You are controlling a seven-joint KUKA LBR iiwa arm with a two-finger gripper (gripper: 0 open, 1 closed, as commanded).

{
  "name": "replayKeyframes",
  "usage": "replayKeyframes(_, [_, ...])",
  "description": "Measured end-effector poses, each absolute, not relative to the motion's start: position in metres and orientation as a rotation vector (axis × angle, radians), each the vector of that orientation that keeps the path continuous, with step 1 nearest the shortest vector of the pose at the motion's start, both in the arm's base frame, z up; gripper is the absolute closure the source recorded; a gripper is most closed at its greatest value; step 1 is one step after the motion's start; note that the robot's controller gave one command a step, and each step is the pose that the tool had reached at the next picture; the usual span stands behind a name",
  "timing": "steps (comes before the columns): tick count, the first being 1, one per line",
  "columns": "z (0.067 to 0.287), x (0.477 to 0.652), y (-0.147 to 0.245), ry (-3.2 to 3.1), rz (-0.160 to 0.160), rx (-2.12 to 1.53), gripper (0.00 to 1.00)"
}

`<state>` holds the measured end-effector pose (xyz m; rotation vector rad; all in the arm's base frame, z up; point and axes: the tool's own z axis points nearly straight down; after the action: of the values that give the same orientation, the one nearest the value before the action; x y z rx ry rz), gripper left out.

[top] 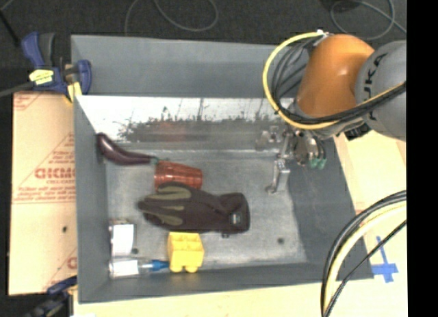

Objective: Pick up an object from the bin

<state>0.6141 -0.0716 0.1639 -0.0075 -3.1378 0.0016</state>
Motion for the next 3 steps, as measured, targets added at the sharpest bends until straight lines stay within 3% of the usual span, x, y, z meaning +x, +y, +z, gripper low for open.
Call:
replayKeyframes(1, [0.169,0.616,-0.071,-3.146,0.003,-0.005,0.0])
replayKeyframes(2, [0.108,0.592,-0.021,-3.144,0.004,0.124,0.0])
replayKeyframes(3, [0.094,0.585,-0.001,-3.142,0.0,0.032,0.0])
